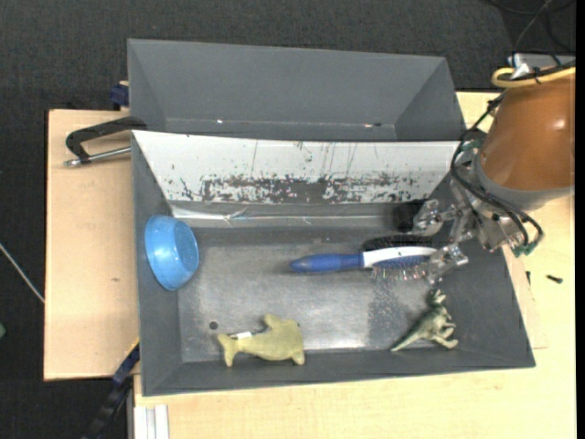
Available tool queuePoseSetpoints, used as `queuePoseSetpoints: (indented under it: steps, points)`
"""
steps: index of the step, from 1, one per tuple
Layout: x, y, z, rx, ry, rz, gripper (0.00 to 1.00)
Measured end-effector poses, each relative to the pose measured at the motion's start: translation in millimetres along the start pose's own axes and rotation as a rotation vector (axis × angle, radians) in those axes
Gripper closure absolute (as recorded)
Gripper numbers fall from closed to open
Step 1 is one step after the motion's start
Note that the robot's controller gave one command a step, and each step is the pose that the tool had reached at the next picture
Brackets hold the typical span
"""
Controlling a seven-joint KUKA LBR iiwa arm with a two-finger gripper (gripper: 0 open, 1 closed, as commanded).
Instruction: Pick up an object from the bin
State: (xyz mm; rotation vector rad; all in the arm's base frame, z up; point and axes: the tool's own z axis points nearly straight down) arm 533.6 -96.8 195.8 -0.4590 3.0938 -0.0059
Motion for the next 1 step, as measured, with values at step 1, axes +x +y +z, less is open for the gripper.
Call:
queuePoseSetpoints:
  steps: [1]
  points:
    - [8.6,-4.9,-52.0,-0.002,0.004,-0.222,1.00]
